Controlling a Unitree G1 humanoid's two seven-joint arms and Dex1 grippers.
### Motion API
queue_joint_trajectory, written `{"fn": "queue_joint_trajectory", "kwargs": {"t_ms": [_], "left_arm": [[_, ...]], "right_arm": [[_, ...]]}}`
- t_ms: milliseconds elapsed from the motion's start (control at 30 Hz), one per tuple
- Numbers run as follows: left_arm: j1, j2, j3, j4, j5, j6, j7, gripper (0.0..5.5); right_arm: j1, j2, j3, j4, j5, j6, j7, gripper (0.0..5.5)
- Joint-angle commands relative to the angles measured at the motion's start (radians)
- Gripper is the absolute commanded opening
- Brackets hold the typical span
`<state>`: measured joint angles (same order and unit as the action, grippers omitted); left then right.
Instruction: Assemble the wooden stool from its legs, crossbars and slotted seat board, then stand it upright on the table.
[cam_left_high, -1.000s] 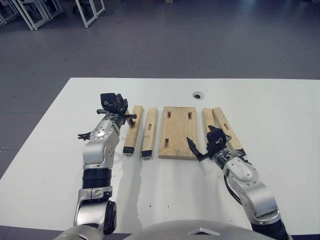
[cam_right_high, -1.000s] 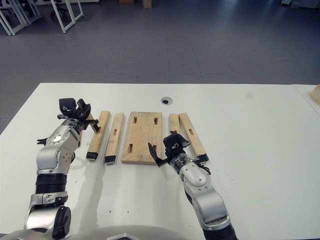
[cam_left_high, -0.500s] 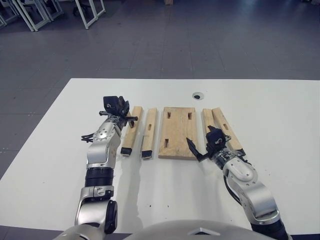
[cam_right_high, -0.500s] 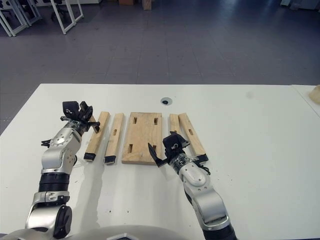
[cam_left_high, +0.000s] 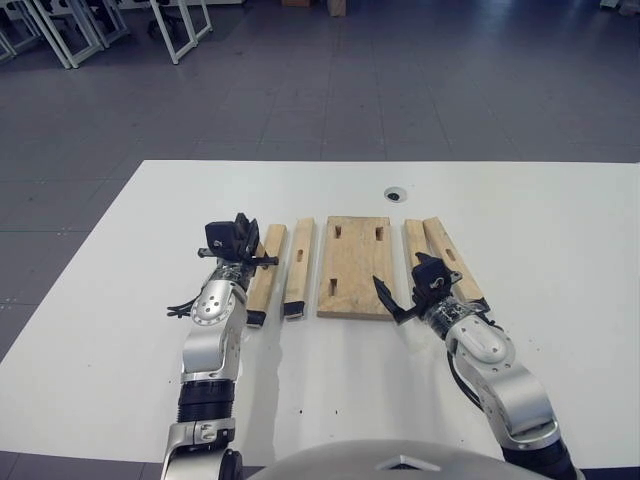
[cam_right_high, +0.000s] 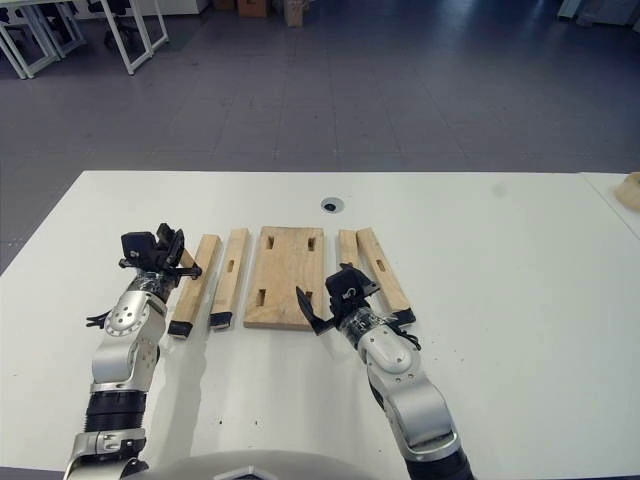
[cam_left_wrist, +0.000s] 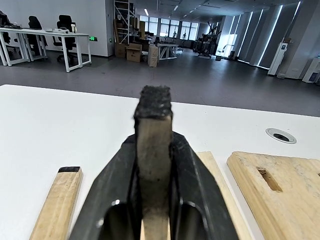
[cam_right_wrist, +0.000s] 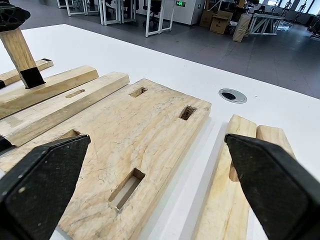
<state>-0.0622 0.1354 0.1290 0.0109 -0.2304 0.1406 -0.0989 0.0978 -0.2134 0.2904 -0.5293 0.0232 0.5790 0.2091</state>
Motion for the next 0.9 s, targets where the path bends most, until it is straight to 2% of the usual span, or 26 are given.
{"fn": "queue_joint_trajectory", "kwargs": {"t_ms": [33, 233, 567, 800, 833, 900], "left_arm": [[0.174, -0.054, -0.033, 0.132, 0.041, 0.068, 0.036, 0.43], [0.164, -0.055, -0.040, 0.140, 0.061, 0.063, 0.041, 0.43], [0.086, -0.095, -0.023, -0.138, 0.064, 0.142, 0.151, 0.43], [0.065, -0.117, -0.030, -0.188, 0.094, 0.176, 0.188, 0.43], [0.062, -0.116, -0.030, -0.193, 0.101, 0.172, 0.189, 0.79], [0.058, -0.111, -0.034, -0.204, 0.115, 0.173, 0.190, 0.96]], "right_arm": [[-0.018, -0.003, -0.002, 0.004, -0.009, 0.020, 0.003, 4.96], [-0.025, -0.006, -0.002, 0.008, -0.011, 0.017, 0.007, 4.96], [-0.027, -0.001, -0.010, 0.002, -0.006, 0.011, 0.011, 4.96], [-0.029, -0.004, -0.010, 0.005, -0.009, 0.010, 0.015, 4.96], [-0.029, -0.005, -0.010, 0.004, -0.010, 0.010, 0.016, 4.96], [-0.032, -0.004, -0.009, 0.006, -0.012, 0.011, 0.016, 4.96]]}}
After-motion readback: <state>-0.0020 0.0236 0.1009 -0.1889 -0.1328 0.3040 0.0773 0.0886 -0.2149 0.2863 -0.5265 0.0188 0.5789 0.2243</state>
